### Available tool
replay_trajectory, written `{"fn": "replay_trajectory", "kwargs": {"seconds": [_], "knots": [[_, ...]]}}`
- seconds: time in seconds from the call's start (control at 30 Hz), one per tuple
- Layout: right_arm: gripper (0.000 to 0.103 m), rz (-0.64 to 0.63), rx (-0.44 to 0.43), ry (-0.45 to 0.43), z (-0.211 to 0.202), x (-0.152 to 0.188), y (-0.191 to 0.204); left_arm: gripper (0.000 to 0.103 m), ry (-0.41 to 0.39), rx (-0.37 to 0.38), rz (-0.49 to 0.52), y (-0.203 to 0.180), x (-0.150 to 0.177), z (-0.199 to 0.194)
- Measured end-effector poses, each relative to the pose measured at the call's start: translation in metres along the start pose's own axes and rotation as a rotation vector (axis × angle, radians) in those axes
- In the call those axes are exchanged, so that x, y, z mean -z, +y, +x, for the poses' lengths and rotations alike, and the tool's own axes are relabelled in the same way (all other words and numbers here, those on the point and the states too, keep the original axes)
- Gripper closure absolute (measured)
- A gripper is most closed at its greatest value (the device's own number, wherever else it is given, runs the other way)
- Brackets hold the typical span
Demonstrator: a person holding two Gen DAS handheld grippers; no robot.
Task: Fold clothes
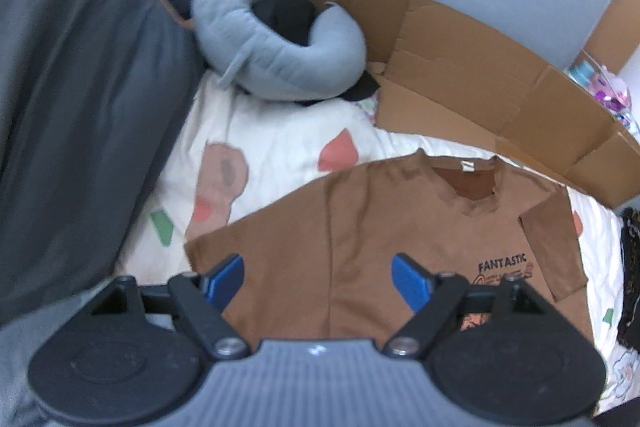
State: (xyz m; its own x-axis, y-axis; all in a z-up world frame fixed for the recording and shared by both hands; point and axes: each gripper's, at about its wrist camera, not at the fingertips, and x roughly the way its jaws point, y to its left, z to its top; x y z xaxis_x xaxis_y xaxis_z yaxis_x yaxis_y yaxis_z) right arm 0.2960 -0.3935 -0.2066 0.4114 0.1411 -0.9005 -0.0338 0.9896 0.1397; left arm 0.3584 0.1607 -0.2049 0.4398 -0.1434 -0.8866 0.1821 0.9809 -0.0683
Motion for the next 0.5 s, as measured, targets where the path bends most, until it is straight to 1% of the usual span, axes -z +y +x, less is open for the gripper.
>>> {"fn": "replay_trajectory", "kwargs": {"seconds": [0.3,0.5], "knots": [[0.006,0.112,-0.039,0.030,0.005,0.006,0.025,0.020,0.050,0.003,-0.080,0.018,0.050,-0.006],[0.006,0.136,-0.046,0.028,0.007,0.013,0.050,0.020,0.069,-0.006,-0.139,0.025,0.078,0.003]]}}
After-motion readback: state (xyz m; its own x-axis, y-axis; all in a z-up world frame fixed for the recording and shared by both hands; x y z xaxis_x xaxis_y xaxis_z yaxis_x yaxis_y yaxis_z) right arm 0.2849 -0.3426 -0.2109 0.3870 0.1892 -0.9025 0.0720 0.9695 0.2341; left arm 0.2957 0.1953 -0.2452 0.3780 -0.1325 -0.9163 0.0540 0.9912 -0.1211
